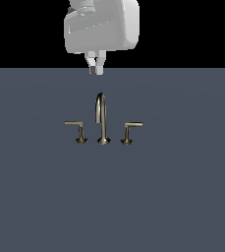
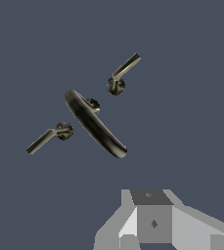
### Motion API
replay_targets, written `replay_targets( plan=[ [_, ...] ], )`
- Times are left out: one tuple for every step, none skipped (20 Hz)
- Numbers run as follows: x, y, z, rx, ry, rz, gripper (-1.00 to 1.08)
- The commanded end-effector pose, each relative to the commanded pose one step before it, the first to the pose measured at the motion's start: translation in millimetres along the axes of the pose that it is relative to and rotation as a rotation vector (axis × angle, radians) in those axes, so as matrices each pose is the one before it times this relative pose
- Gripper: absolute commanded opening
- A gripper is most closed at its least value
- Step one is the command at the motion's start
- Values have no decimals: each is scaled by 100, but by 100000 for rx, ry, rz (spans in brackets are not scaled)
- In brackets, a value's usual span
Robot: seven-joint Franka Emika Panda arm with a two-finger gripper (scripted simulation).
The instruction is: Turn on the faucet by rotating a designated handle.
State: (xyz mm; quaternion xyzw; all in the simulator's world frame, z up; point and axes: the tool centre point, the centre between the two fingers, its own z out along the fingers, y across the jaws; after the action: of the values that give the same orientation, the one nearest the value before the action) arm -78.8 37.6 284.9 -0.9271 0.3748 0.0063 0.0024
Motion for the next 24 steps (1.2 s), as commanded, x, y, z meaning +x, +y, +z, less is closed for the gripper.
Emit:
replay_targets(
  plan=[
    [1344,-719,1463,161,91,6363,-100],
    [533,-283,574,26,28,2491,-100],
    [536,-284,576,23,31,2502,-100],
    [540,-285,579,20,34,2514,-100],
    [545,-285,582,17,37,2533,-100],
    [551,-287,587,14,41,2555,-100],
    [558,-290,593,11,44,2582,-100],
    [567,-292,599,8,48,2614,-100],
    [576,-296,607,5,52,2652,-100],
    [587,-300,617,3,56,2696,-100],
    [600,-305,627,0,61,2747,-100],
    [613,-311,639,-1,65,2803,-100],
    [624,-315,647,-3,69,2843,-100],
    [633,-318,653,-4,72,2878,-100],
    [642,-322,660,-4,74,2914,-100],
    [652,-326,666,-3,76,2951,-100],
    [661,-331,673,-2,77,2989,-100],
    [663,-331,671,-1,77,2990,-100],
    [647,-323,651,1,73,2914,-100],
    [629,-314,629,4,67,2830,-100],
    [609,-304,605,7,60,2735,-100],
    [584,-293,579,8,55,2623,-100],
    [556,-279,549,10,50,2497,-100],
    [527,-265,518,11,44,2365,-100]
  ],
)
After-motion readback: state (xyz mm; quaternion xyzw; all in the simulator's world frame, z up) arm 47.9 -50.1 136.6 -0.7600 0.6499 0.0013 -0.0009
